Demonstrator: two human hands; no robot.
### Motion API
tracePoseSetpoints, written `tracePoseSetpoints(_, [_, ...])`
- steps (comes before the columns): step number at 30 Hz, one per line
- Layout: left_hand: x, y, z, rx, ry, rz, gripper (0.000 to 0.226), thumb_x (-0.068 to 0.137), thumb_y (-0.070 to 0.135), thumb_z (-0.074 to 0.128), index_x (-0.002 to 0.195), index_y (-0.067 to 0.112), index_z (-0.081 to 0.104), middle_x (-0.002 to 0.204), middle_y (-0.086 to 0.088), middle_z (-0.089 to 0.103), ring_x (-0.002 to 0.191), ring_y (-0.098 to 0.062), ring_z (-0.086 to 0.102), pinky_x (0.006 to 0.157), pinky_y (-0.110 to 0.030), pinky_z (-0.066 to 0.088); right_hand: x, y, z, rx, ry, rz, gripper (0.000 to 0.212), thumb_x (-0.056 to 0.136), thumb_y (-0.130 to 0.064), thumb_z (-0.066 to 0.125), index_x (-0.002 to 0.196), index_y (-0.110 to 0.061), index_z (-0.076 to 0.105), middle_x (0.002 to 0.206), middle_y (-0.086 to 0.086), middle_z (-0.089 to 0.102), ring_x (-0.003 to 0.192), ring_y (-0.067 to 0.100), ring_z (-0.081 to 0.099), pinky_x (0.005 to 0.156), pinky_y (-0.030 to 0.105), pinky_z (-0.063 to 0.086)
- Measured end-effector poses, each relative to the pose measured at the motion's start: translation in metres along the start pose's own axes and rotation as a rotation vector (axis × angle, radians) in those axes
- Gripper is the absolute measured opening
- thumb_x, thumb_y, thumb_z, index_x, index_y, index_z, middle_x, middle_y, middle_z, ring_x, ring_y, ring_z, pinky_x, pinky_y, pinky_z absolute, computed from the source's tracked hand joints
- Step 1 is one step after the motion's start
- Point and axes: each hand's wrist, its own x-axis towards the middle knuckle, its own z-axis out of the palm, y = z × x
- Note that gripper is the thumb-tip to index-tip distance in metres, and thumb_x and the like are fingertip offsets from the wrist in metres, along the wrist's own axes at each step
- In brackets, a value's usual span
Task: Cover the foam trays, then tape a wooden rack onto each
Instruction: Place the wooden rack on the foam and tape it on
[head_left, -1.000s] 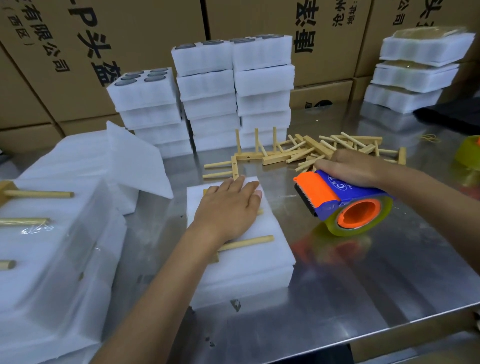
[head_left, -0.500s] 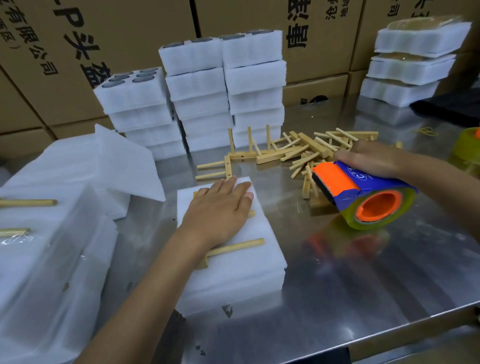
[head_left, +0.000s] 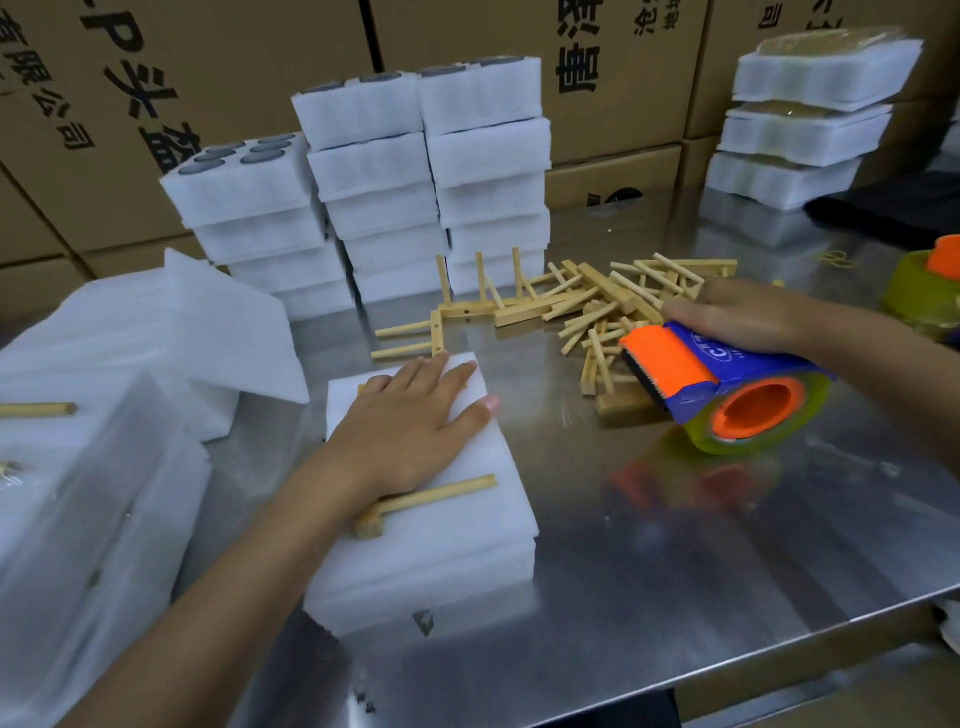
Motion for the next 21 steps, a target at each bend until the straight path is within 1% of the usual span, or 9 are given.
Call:
tracePoseSetpoints(3, [0.000, 0.002, 0.000, 0.016, -0.009, 0.002, 0.076, 0.090, 0.073, 0.006, 0.159, 0.039, 0.008, 0.168, 0.011, 0.000, 0.154, -0.009, -0.001, 0.123, -0.038, 0.005, -0.011, 0.026, -0.009, -0.057, 0.044, 0.040, 0.048, 0.094, -0.066, 0.037, 0.086, -0.024, 0.058, 0.100, 0.005, 0.055, 0.078, 0.013, 0.048, 0.066, 0.032, 0.033])
tracePoseSetpoints(7, [0.002, 0.002, -0.008, -0.028, -0.046, 0.002, 0.068, 0.096, 0.069, 0.016, 0.158, 0.042, 0.009, 0.168, 0.013, 0.001, 0.153, -0.006, -0.002, 0.122, -0.036, 0.002, -0.012, 0.031, -0.006, -0.093, 0.101, -0.004, 0.062, 0.094, -0.065, 0.037, 0.083, -0.012, 0.067, 0.091, 0.012, 0.064, 0.076, 0.020, 0.056, 0.063, 0.033, 0.038])
tracePoseSetpoints(9, [0.001, -0.001, -0.018, -0.149, -0.111, 0.011, 0.066, 0.097, 0.067, 0.029, 0.157, 0.043, 0.014, 0.165, 0.015, 0.013, 0.152, -0.005, 0.006, 0.123, -0.034, 0.006, -0.011, 0.027, -0.004, -0.124, 0.110, -0.010, 0.062, 0.094, -0.066, 0.037, 0.087, -0.012, 0.067, 0.093, 0.012, 0.065, 0.077, 0.021, 0.056, 0.062, 0.030, 0.037])
tracePoseSetpoints(11, [0.003, -0.004, -0.031, -0.338, -0.168, 0.000, 0.064, 0.096, 0.061, 0.045, 0.154, 0.043, 0.025, 0.156, 0.018, 0.031, 0.144, -0.002, 0.025, 0.116, -0.025, 0.021, -0.011, 0.025, -0.004, -0.133, 0.108, -0.004, 0.064, 0.094, -0.067, 0.037, 0.097, -0.010, 0.068, 0.098, 0.014, 0.065, 0.081, 0.024, 0.058, 0.063, 0.030, 0.037])
tracePoseSetpoints(13, [0.008, -0.001, -0.040, -0.483, -0.110, -0.009, 0.049, 0.097, 0.053, 0.052, 0.145, 0.042, 0.043, 0.146, 0.020, 0.041, 0.133, 0.000, 0.037, 0.100, -0.011, 0.030, -0.011, 0.027, -0.004, -0.125, 0.110, -0.007, 0.064, 0.094, -0.066, 0.037, 0.099, -0.010, 0.068, 0.100, 0.014, 0.066, 0.085, 0.026, 0.060, 0.064, 0.031, 0.038])
tracePoseSetpoints(14, [0.012, 0.004, -0.042, -0.520, -0.035, -0.001, 0.040, 0.099, 0.048, 0.053, 0.139, 0.039, 0.050, 0.144, 0.020, 0.045, 0.131, -0.001, 0.041, 0.098, -0.009, 0.033, -0.011, 0.027, -0.003, -0.125, 0.114, -0.014, 0.063, 0.093, -0.066, 0.038, 0.095, -0.010, 0.068, 0.097, 0.013, 0.066, 0.083, 0.024, 0.060, 0.063, 0.030, 0.038])
tracePoseSetpoints(16, [0.022, 0.018, -0.042, -0.519, 0.077, 0.068, 0.032, 0.102, 0.038, 0.052, 0.133, 0.033, 0.057, 0.143, 0.015, 0.051, 0.131, -0.006, 0.046, 0.106, -0.020, 0.037, -0.011, 0.025, -0.002, -0.134, 0.135, -0.027, 0.061, 0.093, -0.066, 0.039, 0.082, -0.012, 0.067, 0.085, 0.011, 0.065, 0.074, 0.021, 0.059, 0.058, 0.030, 0.036])
tracePoseSetpoints(19, [0.034, 0.050, -0.036, -0.482, -0.068, 0.164, 0.033, 0.104, 0.032, 0.049, 0.135, 0.028, 0.058, 0.139, 0.007, 0.057, 0.123, -0.008, 0.052, 0.095, -0.019, 0.037, -0.013, 0.024, 0.001, -0.173, 0.192, -0.041, 0.064, 0.092, -0.066, 0.040, 0.064, -0.013, 0.063, 0.068, 0.008, 0.063, 0.064, 0.022, 0.059, 0.054, 0.030, 0.033])
tracePoseSetpoints(21, [0.044, 0.068, -0.030, -0.416, -0.201, 0.203, 0.034, 0.104, 0.031, 0.048, 0.136, 0.023, 0.058, 0.138, 0.001, 0.058, 0.123, -0.013, 0.054, 0.093, -0.020, 0.036, -0.015, 0.024, 0.002, -0.204, 0.214, -0.044, 0.066, 0.093, -0.067, 0.039, 0.065, -0.013, 0.065, 0.068, 0.008, 0.063, 0.063, 0.021, 0.059, 0.054, 0.029, 0.032])
